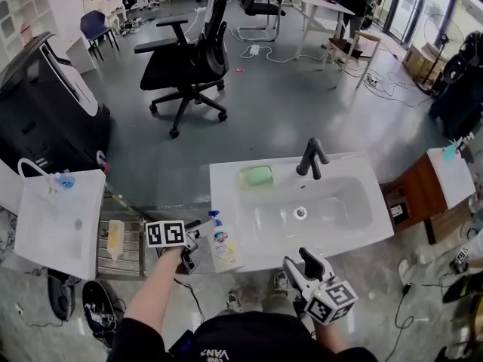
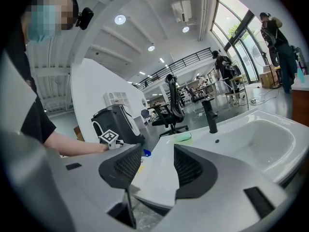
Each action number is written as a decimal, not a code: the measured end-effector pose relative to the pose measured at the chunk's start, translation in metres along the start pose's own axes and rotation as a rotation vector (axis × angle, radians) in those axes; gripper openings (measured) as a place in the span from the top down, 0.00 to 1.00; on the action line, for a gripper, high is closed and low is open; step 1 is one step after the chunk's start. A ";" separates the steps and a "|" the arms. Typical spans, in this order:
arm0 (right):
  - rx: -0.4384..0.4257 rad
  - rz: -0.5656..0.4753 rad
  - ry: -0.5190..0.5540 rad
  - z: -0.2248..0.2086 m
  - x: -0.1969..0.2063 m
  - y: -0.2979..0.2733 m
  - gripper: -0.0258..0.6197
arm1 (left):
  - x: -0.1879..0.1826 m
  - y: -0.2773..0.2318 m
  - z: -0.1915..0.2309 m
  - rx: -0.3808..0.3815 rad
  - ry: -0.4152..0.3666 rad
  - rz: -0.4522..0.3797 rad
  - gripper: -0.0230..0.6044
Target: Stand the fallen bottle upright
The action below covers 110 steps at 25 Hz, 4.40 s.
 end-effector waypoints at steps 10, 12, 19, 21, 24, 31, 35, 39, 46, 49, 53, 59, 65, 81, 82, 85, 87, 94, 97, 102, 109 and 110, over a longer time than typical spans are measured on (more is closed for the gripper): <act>-0.020 0.015 0.015 -0.053 -0.027 -0.008 0.66 | -0.015 -0.039 0.008 -0.110 0.034 0.102 0.44; -0.023 0.019 0.013 -0.061 -0.029 -0.008 0.66 | -0.015 -0.046 0.009 -0.124 0.047 0.121 0.44; -0.032 0.025 0.006 -0.077 -0.033 -0.012 0.66 | -0.018 -0.063 0.015 -0.192 0.051 0.181 0.45; -0.029 0.026 0.004 -0.079 -0.034 -0.012 0.66 | -0.018 -0.064 0.016 -0.176 0.073 0.173 0.49; -0.027 0.026 0.002 -0.082 -0.034 -0.011 0.67 | -0.019 -0.059 0.018 -0.165 0.117 0.123 0.59; -0.032 0.023 -0.005 -0.083 -0.030 -0.009 0.67 | -0.023 -0.049 0.008 -0.100 0.120 0.011 0.70; -0.031 0.014 -0.011 -0.080 -0.029 -0.007 0.67 | -0.025 -0.042 -0.008 -0.072 0.038 -0.023 0.70; -0.027 0.001 -0.020 -0.079 -0.028 -0.002 0.67 | -0.025 -0.038 -0.032 -0.046 -0.065 -0.077 0.70; 0.001 -0.020 -0.036 -0.080 -0.023 0.013 0.67 | -0.022 -0.042 -0.079 -0.024 -0.259 -0.162 0.71; 0.016 -0.029 -0.038 -0.083 -0.024 0.021 0.67 | -0.021 -0.048 -0.100 -0.024 -0.346 -0.184 0.71; 0.040 -0.044 -0.046 -0.089 -0.023 0.031 0.68 | -0.021 -0.054 -0.125 -0.031 -0.458 -0.217 0.71; 0.067 -0.068 -0.068 -0.100 -0.018 0.043 0.68 | -0.014 -0.072 -0.161 -0.040 -0.630 -0.234 0.71; 0.103 -0.094 -0.093 -0.119 -0.016 0.057 0.68 | -0.008 -0.106 -0.193 -0.019 -0.731 -0.230 0.71; 0.232 -0.160 -0.151 -0.189 -0.019 0.115 0.68 | 0.006 -0.210 -0.297 0.102 -0.939 -0.224 0.71; 0.235 -0.162 -0.152 -0.194 -0.019 0.118 0.68 | 0.006 -0.216 -0.303 0.109 -0.946 -0.226 0.71; 0.250 -0.164 -0.156 -0.208 -0.021 0.128 0.68 | 0.006 -0.236 -0.319 0.125 -0.960 -0.239 0.71; 0.260 -0.167 -0.158 -0.218 -0.022 0.134 0.68 | 0.004 -0.248 -0.329 0.127 -0.969 -0.257 0.71; 0.280 -0.160 -0.147 -0.252 -0.027 0.154 0.68 | -0.009 -0.292 -0.359 0.121 -0.999 -0.339 0.71; 0.280 -0.159 -0.140 -0.263 -0.030 0.157 0.68 | -0.021 -0.308 -0.368 0.104 -1.013 -0.370 0.71; 0.281 -0.163 -0.144 -0.271 -0.032 0.156 0.68 | -0.044 -0.328 -0.376 0.071 -1.049 -0.413 0.71; 0.313 -0.160 -0.195 -0.281 -0.021 0.166 0.68 | -0.078 -0.364 -0.389 -0.001 -1.105 -0.465 0.71; 0.317 -0.157 -0.203 -0.282 -0.019 0.168 0.68 | -0.083 -0.370 -0.388 -0.013 -1.116 -0.462 0.71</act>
Point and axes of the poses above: the fingertips, and each gripper's own axes: y backward along the fingers, z to its left, x out of its underside, the point moved 9 cm from there along y, backward along the fingers, and after that the axes turned 6 degrees about z, right-handed, at the moved point
